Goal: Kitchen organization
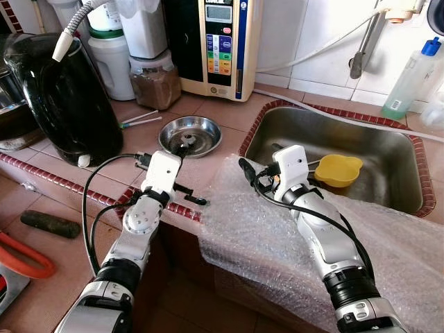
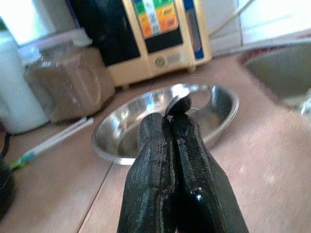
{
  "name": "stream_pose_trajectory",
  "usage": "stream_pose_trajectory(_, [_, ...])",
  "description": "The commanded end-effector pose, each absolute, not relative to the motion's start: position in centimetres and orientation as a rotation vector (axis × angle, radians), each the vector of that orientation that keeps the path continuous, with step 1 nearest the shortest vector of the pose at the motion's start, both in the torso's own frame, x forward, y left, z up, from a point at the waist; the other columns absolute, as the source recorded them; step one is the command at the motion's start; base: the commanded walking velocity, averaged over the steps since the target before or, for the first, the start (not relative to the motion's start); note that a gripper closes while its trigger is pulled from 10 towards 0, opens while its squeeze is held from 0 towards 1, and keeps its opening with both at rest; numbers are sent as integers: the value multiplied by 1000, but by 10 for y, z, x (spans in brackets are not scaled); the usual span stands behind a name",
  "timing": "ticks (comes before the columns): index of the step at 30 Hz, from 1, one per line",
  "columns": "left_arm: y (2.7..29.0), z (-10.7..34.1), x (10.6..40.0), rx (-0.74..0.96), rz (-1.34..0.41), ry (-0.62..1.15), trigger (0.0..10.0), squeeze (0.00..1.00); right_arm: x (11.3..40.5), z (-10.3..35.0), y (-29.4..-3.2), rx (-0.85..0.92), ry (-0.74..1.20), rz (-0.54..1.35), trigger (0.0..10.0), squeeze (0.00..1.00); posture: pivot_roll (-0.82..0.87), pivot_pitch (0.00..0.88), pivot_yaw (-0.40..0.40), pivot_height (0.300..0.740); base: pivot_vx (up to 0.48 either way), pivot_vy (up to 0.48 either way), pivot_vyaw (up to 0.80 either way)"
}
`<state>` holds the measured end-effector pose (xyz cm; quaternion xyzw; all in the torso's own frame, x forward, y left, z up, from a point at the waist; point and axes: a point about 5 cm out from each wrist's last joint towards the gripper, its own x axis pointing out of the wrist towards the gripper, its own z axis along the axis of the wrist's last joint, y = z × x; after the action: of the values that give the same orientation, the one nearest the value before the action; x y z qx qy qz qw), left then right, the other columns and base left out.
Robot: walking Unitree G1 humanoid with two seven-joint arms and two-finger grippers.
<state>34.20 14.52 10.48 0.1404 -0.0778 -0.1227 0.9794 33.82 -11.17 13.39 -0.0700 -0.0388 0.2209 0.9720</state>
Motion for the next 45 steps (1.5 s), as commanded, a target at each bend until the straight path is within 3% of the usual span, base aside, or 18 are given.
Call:
stream_pose_trajectory(1, [152, 101, 341, 286, -222, -135, 4157, 1000, 340, 137, -110, -156, -84, 453, 10000, 557, 30, 0, 39, 740, 0, 0, 0])
stream_pose_trajectory(3, [154, 99, 341, 283, -217, -128, 4706, 1000, 340, 136, -111, -157, -84, 454, 10000, 561, 31, 0, 39, 740, 0, 0, 0])
stream_pose_trajectory(5, [155, 99, 341, 284, -215, -126, 9255, 1000, 340, 136, -111, -158, -83, 454, 10000, 561, 31, 0, 39, 740, 0, 0, 0])
stream_pose_trajectory(6, [156, 99, 341, 288, -211, -124, 10000, 1000, 340, 136, -111, -159, -83, 454, 10000, 565, 30, 0, 38, 740, 0, 0, 0])
stream_pose_trajectory(23, [159, 101, 342, 212, -180, -137, 10000, 1000, 340, 136, -111, -163, -79, 456, 10000, 561, 25, 0, 33, 740, 0, 0, 0])
stream_pose_trajectory(45, [161, 115, 350, -176, -144, -107, 10000, 1000, 339, 136, -109, -157, -79, 454, 10000, 561, 30, 0, 47, 740, 0, 0, 0])
